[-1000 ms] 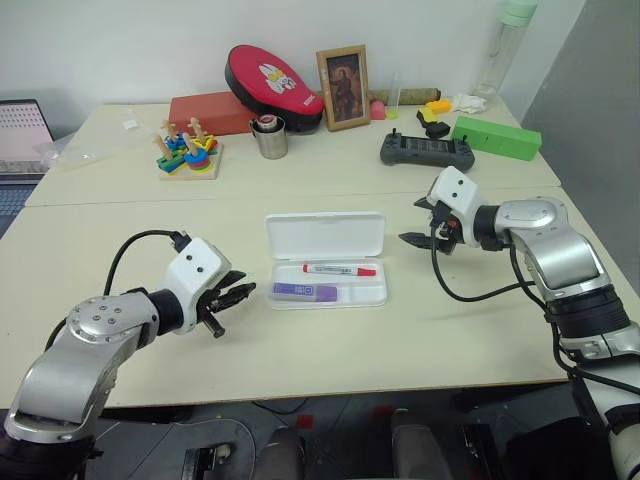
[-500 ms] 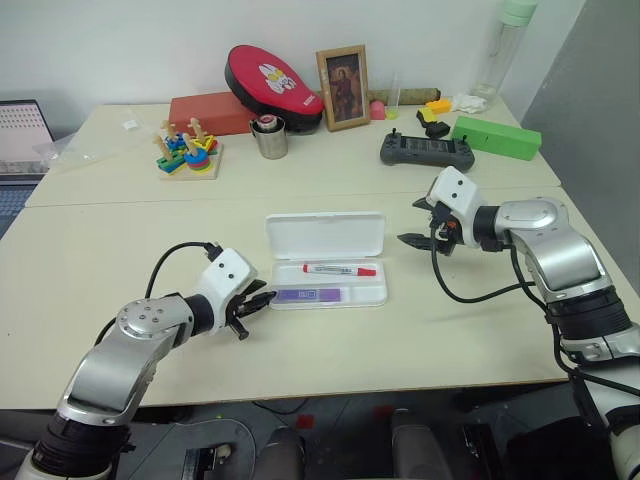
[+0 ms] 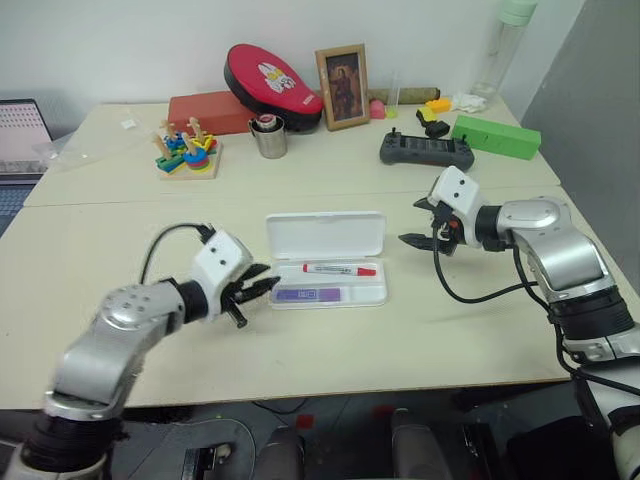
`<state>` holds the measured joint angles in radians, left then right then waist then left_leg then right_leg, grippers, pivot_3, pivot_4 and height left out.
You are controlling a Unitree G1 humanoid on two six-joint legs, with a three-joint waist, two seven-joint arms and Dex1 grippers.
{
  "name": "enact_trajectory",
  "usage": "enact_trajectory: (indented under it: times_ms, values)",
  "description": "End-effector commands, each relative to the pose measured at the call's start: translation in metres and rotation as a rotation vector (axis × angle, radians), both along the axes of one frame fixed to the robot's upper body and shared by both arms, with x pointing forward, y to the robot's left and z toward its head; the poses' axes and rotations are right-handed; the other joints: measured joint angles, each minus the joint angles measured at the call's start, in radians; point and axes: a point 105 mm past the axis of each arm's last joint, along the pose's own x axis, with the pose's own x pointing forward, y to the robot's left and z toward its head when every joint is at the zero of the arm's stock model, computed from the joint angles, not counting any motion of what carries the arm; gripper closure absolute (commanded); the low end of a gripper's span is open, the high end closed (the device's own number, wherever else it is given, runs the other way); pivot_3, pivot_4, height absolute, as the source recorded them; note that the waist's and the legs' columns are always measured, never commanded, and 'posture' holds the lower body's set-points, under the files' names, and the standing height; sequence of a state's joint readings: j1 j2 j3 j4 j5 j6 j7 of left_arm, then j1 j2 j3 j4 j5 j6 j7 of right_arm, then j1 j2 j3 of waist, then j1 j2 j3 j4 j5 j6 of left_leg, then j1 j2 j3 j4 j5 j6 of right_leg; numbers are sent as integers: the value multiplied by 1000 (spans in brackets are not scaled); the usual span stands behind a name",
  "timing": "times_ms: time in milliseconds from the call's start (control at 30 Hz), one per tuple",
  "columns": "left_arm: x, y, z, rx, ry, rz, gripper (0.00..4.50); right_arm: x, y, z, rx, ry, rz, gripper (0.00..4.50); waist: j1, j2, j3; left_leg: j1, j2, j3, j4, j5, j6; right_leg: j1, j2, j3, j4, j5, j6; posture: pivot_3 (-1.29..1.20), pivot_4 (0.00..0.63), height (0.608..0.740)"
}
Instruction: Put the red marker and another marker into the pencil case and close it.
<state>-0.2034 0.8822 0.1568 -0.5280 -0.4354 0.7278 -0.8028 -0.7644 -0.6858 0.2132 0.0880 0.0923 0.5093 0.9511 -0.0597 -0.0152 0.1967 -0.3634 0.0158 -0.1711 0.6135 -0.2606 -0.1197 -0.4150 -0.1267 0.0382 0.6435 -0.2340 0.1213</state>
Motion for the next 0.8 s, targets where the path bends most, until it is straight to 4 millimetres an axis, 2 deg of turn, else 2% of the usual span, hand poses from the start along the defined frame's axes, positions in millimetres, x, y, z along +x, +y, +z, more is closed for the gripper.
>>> enact_trajectory:
  times_ms: [33,167,300,500,633,733,800]
  values:
    - [-29,-12,34,66,-37,-187,3235,3,-10,17,5,-62,-17,700,0,0,0,0,0,1,0,0,0,0,0,1,-1,0,0,0,150,740]
    - [-38,-26,46,135,-53,-290,3235,8,-17,14,-18,-73,-43,700,0,0,0,0,1,5,0,0,0,0,-1,2,-1,0,0,0,150,740]
    - [-33,-48,64,128,-134,-336,3235,16,-24,10,-29,-85,-85,700,2,-1,1,0,1,5,0,0,0,0,-1,2,0,1,1,0,150,740]
    - [-12,-73,86,110,-237,-354,3235,31,-34,1,-23,-95,-157,700,1,-2,1,0,0,5,2,0,0,1,-1,3,-1,1,2,0,150,740]
    - [-7,-84,91,99,-255,-377,3235,38,-36,3,-27,-121,-179,700,-8,-2,1,0,0,6,2,0,0,0,-1,3,-1,1,2,0,150,740]
    - [-8,-88,88,126,-249,-406,3235,43,-35,3,6,-108,-198,700,-18,-2,1,-1,0,6,2,1,-1,0,-1,3,-2,1,2,0,150,740]
    - [-5,-91,87,135,-260,-404,3235,54,-41,0,48,-97,-267,700,-23,-2,1,-1,0,6,1,1,-1,0,-1,3,-2,1,2,0,150,740]
